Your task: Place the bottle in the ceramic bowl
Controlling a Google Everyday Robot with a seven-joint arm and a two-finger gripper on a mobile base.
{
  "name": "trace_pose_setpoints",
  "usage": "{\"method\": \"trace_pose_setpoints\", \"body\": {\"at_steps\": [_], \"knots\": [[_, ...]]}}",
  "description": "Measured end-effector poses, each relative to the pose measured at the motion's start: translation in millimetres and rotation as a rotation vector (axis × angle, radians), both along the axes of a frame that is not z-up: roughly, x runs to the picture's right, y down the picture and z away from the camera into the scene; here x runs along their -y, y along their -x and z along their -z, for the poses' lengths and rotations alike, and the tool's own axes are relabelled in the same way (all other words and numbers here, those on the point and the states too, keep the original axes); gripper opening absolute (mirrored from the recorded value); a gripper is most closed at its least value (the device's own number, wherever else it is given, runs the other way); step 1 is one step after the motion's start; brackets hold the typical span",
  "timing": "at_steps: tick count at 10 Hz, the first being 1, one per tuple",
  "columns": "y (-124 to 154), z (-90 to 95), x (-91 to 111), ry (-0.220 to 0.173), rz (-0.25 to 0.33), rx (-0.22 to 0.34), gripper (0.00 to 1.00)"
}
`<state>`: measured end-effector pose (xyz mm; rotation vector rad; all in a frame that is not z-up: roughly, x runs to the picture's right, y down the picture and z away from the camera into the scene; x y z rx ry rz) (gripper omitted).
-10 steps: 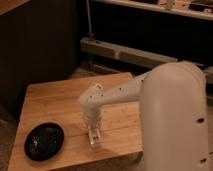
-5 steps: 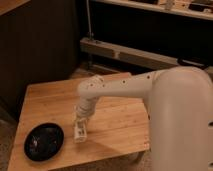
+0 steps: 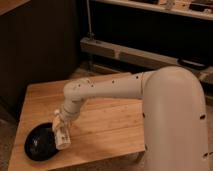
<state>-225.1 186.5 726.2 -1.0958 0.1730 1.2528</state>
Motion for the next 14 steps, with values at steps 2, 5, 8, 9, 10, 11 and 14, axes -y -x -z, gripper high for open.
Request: {"method": "trace_pose_setpoints", "body": {"at_steps": [2,5,8,9,10,11,14], "knots": [[15,9.5,-3,0.008,0.015,0.063,0.31],[34,22.0,-10,0.025,0.040,0.125,0.60],[55,34.7,-22,0.050,0.071,0.196,0.62],[61,37.5,-26,0.061,0.082,0.214,0.62],[63,38.3,-28,0.072,0.093,0.226,0.62],[67,38.8,-31,0.095,0.106,0.250,0.62],[66,38.9,-31,0.098,0.109,0.249,0.62]]}}
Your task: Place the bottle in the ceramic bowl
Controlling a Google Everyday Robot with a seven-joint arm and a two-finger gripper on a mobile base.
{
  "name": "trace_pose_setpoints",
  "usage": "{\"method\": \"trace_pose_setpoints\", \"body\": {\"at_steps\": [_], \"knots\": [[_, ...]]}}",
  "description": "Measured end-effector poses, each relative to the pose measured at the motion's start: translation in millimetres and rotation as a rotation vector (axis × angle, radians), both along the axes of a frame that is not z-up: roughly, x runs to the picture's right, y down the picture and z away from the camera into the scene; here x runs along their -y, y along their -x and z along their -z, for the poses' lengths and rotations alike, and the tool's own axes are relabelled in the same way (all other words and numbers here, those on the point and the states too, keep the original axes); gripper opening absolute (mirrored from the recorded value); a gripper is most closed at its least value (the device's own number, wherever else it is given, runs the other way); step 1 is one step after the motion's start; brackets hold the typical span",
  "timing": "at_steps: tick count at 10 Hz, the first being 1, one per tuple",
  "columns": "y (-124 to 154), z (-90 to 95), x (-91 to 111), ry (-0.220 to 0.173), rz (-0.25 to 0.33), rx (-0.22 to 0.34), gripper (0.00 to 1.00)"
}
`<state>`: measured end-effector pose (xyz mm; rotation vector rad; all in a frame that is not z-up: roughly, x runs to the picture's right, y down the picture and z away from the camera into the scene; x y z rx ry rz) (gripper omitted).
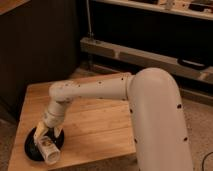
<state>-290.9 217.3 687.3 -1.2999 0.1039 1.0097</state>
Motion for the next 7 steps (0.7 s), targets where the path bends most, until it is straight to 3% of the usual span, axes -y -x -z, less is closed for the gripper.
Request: {"method": "trace_pose_setpoints", "body": {"at_steps": [7], "knots": [[1.8,0.5,-0.1,-0.001,-0.001,0.002,0.62]]}}
